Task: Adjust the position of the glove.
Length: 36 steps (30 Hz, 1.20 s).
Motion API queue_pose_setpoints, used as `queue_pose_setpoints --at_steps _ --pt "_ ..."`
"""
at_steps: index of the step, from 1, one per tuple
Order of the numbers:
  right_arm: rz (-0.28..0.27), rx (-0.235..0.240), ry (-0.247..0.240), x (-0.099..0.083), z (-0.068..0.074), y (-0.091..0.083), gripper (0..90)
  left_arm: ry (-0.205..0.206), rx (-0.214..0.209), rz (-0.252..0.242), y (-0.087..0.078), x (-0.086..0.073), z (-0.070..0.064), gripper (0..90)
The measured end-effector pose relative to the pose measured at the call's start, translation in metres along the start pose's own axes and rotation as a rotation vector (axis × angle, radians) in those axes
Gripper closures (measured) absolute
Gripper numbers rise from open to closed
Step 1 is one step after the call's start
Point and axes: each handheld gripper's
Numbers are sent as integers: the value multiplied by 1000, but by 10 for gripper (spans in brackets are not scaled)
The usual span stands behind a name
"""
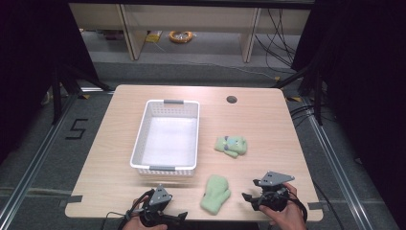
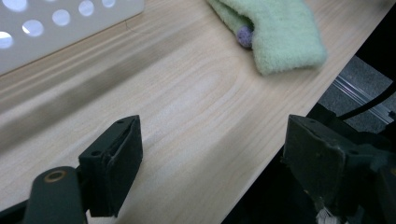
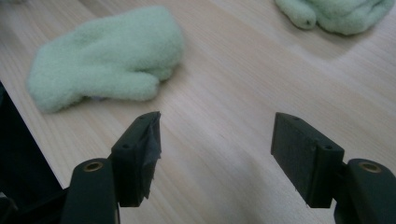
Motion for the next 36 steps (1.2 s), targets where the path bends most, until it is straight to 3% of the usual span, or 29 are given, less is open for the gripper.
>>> queue_pose_setpoints --at_steps 3,5,6,8,9,11,12,13,14,15,16,17,19,20,21,22,23,24,25,27,28,30,31,32,34,35,36 --pt "-4 -3 4 4 4 -1 357 -3 8 -9 3 1 -1 194" --pt "-6 8 -2 7 4 -2 373 19 6 -16 3 2 -2 205" --pt "-20 4 -9 8 5 -1 382 -5 -11 -32 5 3 -5 205" --pt "-16 15 -4 12 7 -2 421 22 -11 -18 6 4 -6 245" --pt "-48 14 -32 17 9 -1 459 7 -25 -35 9 6 -9 250" --pt "-58 23 -33 22 12 -1 491 14 -40 -17 8 8 -10 280" --pt "-71 27 -43 24 12 0 504 26 -37 -47 11 10 -14 284" --pt "-79 21 -54 27 13 1 514 47 -53 -42 11 12 -15 291" --pt "-79 21 -54 27 13 1 514 47 -53 -42 11 12 -15 305" --pt "-82 25 -65 33 14 4 544 22 -56 -75 15 12 -19 315" --pt "-82 25 -65 33 14 4 544 52 -66 -39 13 14 -18 315" --pt "-72 30 -77 38 14 5 561 86 -50 -30 14 15 -18 325" --pt "-82 25 -85 40 14 7 563 68 -61 -68 20 16 -23 327" --pt "-73 26 -79 42 15 8 563 79 -53 -33 19 17 -22 329" --pt "-83 34 -88 44 15 9 565 88 -55 -41 20 18 -23 335" --pt "-78 38 -91 46 16 11 567 67 -64 -61 24 19 -25 338" --pt "-70 44 -84 48 16 12 574 95 -57 -37 24 21 -24 340" --pt "-78 50 -84 50 17 15 575 76 -68 -58 27 22 -26 342" --pt "-79 56 -87 52 17 17 578 101 -59 -20 27 23 -25 345" --pt "-76 73 -91 57 18 22 595 89 -74 -42 33 26 -26 359" --pt "-76 73 -91 57 18 22 595 121 -56 -7 33 28 -24 359" --pt "-71 96 -92 60 19 27 605 135 -65 0 37 31 -24 363" --pt "-67 101 -91 62 20 29 615 126 -56 1 40 31 -25 370" --pt "-63 105 -94 63 21 32 623 143 -60 19 41 33 -24 376" --pt "-52 110 -108 66 24 37 636 111 -72 -5 46 34 -25 378" --pt "-37 116 -96 67 26 38 641 131 -67 5 46 36 -24 385" --pt "-45 117 -118 69 26 40 647 141 -64 16 48 38 -22 392"
Point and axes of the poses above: each handheld gripper's, and its own axes: y roughly forward along the jaws, x roughly out of its top, z roughly to its left, and after that the axes turned 15 degrees about -x, right-handed
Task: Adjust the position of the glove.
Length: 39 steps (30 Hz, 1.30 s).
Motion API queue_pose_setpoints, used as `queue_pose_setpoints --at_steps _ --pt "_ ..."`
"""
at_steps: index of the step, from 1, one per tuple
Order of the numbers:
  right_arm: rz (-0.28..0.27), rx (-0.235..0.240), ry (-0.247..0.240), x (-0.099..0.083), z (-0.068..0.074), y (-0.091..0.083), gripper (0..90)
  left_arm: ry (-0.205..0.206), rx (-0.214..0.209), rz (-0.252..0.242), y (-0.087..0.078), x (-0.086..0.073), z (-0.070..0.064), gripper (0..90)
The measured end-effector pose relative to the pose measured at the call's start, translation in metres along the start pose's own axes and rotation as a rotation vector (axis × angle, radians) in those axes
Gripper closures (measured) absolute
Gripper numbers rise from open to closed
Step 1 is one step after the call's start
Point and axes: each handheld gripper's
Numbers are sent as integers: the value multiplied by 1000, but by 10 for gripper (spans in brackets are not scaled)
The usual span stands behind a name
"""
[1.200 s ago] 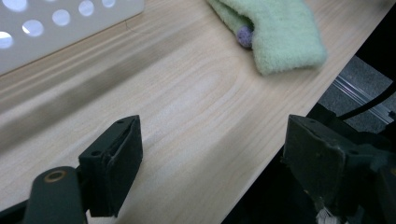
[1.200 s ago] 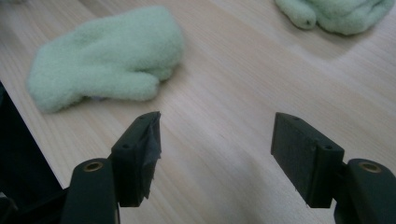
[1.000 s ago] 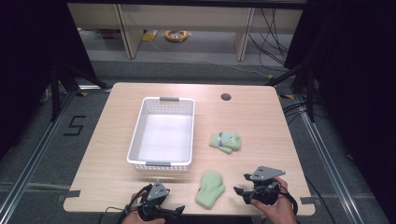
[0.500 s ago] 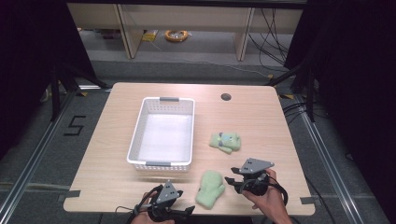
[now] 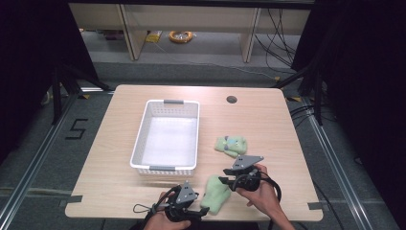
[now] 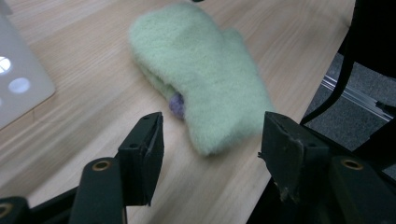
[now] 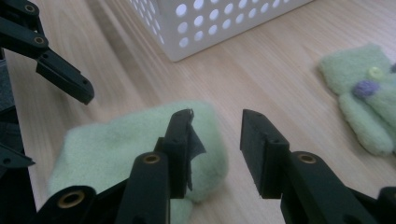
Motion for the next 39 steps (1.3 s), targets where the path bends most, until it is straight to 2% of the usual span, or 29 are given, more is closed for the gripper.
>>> queue_pose_setpoints --at_steps 3,4,5,6,7,8,9,11,15,16,17,18,19,20,21,22,23,24,25,27,28,29,30,32,34,35,36,39 --pt "9 12 -3 3 2 5 657 -30 -13 -11 7 3 -1 403" --pt "-8 12 -1 4 3 8 658 -22 -7 5 9 3 0 406" --pt "8 13 -8 5 2 8 660 -28 -13 -8 12 4 -1 409" --pt "7 16 -3 5 3 10 666 -22 -3 17 13 3 0 416" --pt "25 23 -13 6 2 11 671 -31 -15 15 14 3 0 426" --pt "30 22 -14 6 3 13 672 -11 -18 30 14 4 0 439" --pt "30 24 -3 5 4 16 674 -20 -8 41 15 3 0 458" --pt "54 33 -7 3 6 20 677 -4 -11 42 17 3 -1 504" --pt "92 43 16 0 6 25 712 55 -2 59 15 3 -1 595" --pt "95 53 3 -1 5 26 724 65 -6 65 14 4 -1 624" --pt "105 64 37 -3 6 26 745 41 -3 51 14 3 -1 665" --pt "104 58 41 -4 5 26 771 66 -5 61 12 4 0 707" --pt "108 76 59 -4 5 26 794 43 -3 53 12 4 1 732" --pt "90 71 51 -5 5 27 814 39 -7 38 13 4 0 746" --pt "89 77 61 -6 5 26 828 60 -3 55 11 4 2 762" --pt "101 86 82 -6 6 25 835 50 -6 52 11 4 2 768" --pt "105 81 63 -6 4 24 840 44 -2 57 11 4 2 773" --pt "88 82 84 -6 4 24 843 44 -11 46 10 5 2 776" --pt "92 81 78 -6 3 22 845 68 -13 64 9 5 3 778" --pt "83 92 107 -5 2 17 848 43 -4 52 7 6 4 780" --pt "76 86 112 -5 2 14 849 57 -16 52 5 8 4 781" --pt "62 81 122 -6 1 10 850 41 -14 36 4 9 4 781" --pt "59 86 138 -6 1 6 850 63 -14 38 1 12 6 782" --pt "31 91 180 -10 -1 -3 851 50 -15 16 -1 16 5 782" --pt "14 79 202 -13 -5 -12 851 62 -22 25 -3 22 5 782" --pt "3 83 222 -15 -5 -16 851 85 -16 41 -4 25 7 782" --pt "-11 85 236 -17 -6 -20 851 79 -22 35 -3 27 6 782" --pt "-8 63 267 -24 -6 -32 851 125 -26 69 1 35 11 781"
Point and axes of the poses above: each handheld gripper's, and its own axes: y roughly forward along the jaws, x roughly out of its top, z roughly to its left, and after that the axes turned 15 degrees about -x, right-handed
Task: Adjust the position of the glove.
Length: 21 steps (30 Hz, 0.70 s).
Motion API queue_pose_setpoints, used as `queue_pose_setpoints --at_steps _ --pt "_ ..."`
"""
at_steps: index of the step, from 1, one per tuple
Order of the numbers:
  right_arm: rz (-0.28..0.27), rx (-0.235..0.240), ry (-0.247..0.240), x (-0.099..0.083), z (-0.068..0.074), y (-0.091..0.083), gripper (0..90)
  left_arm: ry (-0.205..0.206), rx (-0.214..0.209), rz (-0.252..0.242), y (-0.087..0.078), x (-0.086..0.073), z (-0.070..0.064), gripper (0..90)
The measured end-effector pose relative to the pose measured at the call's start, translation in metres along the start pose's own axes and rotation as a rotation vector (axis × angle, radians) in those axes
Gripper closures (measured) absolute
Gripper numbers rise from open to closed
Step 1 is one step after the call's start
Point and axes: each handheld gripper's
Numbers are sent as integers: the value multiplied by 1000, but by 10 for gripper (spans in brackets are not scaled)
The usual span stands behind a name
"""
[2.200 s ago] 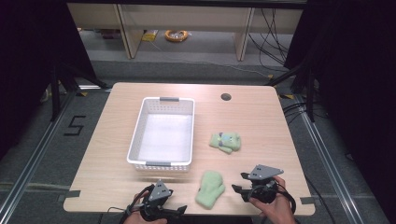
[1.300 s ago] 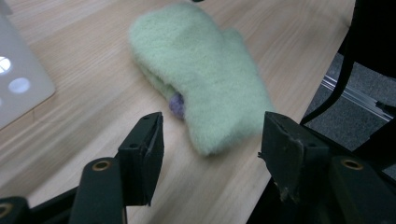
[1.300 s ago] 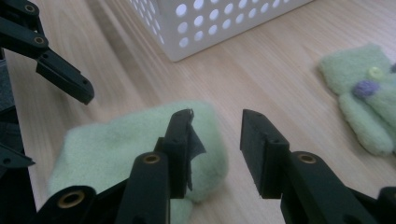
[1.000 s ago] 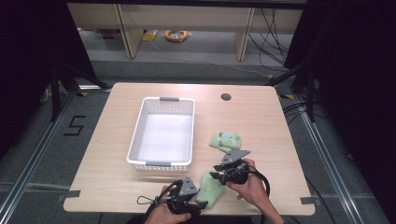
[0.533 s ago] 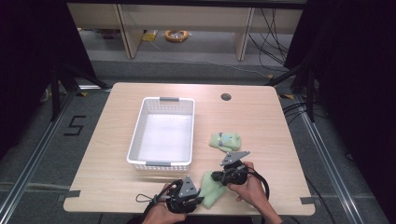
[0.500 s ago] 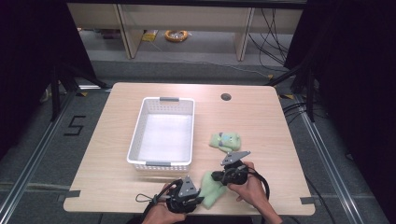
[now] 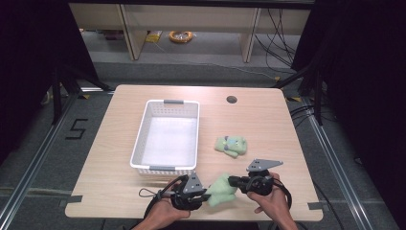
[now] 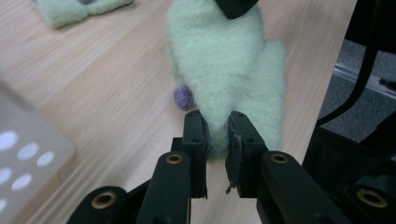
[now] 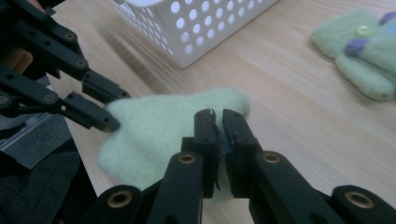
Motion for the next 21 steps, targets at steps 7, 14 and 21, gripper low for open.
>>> queue_pose_setpoints --at_steps 7,14,21 --pt "-28 -20 27 -15 -8 -13 852 21 -28 53 14 14 10 781" --pt "10 -22 69 -24 -10 -12 852 24 -48 103 23 20 23 780" --pt "73 -48 49 -31 -11 -2 850 21 -49 120 29 17 29 768"
Point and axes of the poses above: each handheld gripper's, and its own axes: y roughly forward along the jaws, x roughly out of its top, z roughly to its left, and after that the axes turned 15 degrees about -x, right-handed
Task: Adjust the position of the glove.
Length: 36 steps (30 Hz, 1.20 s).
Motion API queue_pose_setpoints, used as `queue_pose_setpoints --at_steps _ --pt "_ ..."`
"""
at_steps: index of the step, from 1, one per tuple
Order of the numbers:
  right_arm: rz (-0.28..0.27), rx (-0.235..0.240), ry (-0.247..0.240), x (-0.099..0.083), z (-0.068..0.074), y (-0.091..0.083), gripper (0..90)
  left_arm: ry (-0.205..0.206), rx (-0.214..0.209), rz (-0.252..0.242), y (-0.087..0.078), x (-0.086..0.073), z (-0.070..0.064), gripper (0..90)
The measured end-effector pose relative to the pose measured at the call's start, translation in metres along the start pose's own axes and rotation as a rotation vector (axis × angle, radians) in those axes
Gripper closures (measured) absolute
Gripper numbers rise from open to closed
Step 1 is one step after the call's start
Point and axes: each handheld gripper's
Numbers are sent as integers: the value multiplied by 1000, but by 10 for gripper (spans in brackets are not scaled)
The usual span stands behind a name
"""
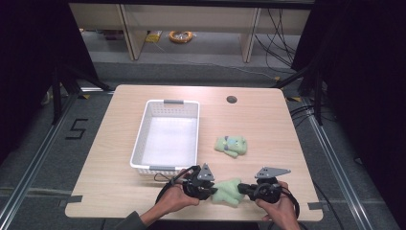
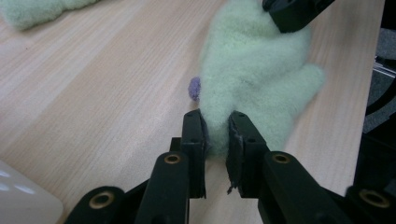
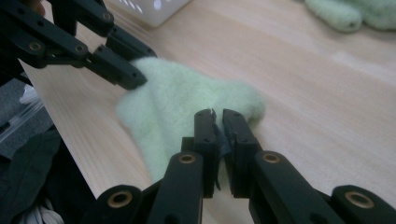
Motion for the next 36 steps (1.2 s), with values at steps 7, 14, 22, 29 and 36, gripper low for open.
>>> queue_pose_setpoints --at_steps 7,14,22,29,36 --pt "16 -47 -30 -2 0 4 802 -57 31 -48 1 -1 -2 690" --pt "8 -39 -11 2 -1 1 654 -74 80 -93 -8 -1 -11 526" --pt "-70 -84 -18 17 -12 -8 587 -127 59 -143 -22 -9 -23 384" --pt "-99 -145 -68 45 -28 1 587 -195 37 -185 -32 -23 -27 323" --pt "-92 -190 -94 72 -44 24 582 -218 35 -184 -40 -36 -28 300"
Point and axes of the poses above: each handheld gripper's, and its own axes: y roughly forward along the jaws, x roughly out of its top, z roughly to its left, and after that the axes turned 15 degrees about -x, right-handed
